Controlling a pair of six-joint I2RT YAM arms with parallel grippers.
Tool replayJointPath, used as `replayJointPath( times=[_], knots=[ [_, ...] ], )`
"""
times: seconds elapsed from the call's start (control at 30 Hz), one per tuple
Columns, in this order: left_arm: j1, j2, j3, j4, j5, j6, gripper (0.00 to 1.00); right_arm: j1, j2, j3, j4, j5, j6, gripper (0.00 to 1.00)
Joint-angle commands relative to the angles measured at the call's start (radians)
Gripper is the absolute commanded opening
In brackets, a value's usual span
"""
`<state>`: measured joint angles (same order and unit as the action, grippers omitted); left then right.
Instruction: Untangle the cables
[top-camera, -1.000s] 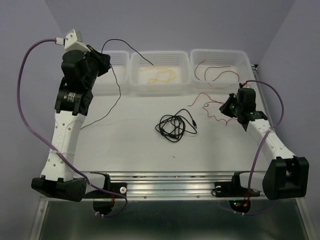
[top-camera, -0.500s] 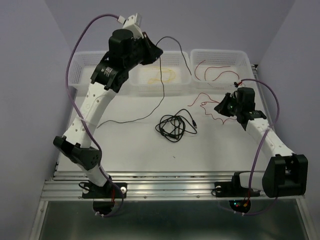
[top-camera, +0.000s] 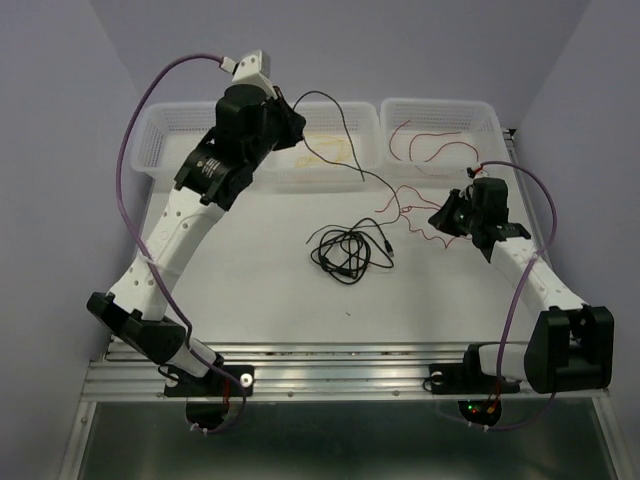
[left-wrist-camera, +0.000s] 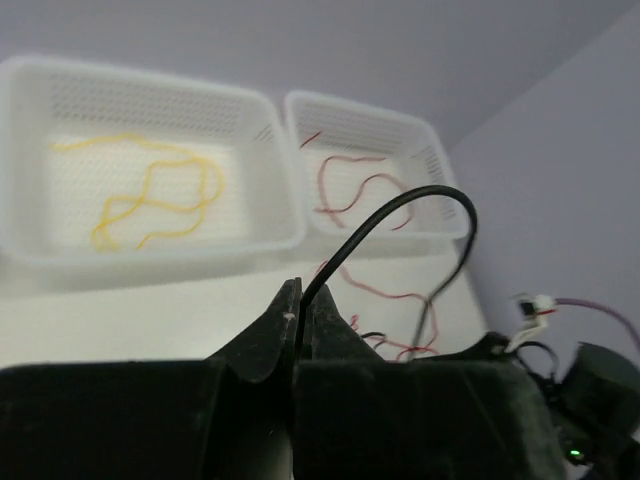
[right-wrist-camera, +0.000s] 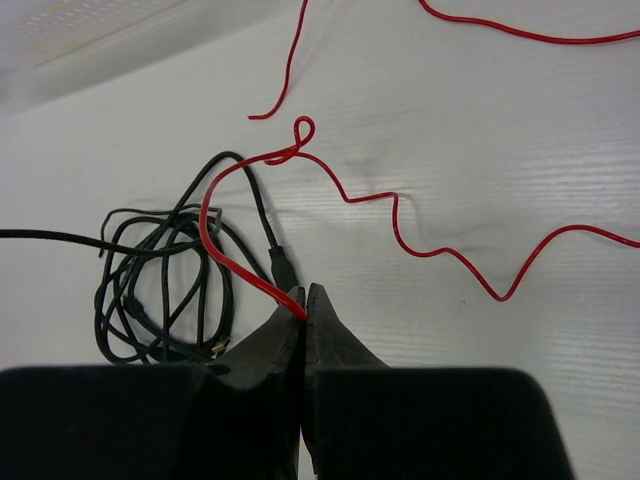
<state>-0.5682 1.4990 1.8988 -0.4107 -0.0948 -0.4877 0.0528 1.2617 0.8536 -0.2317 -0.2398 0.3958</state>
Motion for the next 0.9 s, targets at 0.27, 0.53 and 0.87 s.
replayJointPath(
  times=[0.27, 0.53, 0.87],
  knots=[
    [0.03, -0.312, -0.44, -0.125, -0.539, -0.161, 0.0, 0.002, 0.011, 0.039, 0.002, 0.144, -0.005, 0.01],
    [0.067, -0.382, -0.638, -0.146, -0.576, -0.25, 0.0, 0.002, 0.134, 0.474, -0.031, 0.174, -0.029, 0.01],
    [0.097, -0.335, -0.676, -0.112, -0.525, -0.238, 0.0, 0.002, 0.504, 1.151, -0.027, 0.35, -0.12, 0.01]
  ],
)
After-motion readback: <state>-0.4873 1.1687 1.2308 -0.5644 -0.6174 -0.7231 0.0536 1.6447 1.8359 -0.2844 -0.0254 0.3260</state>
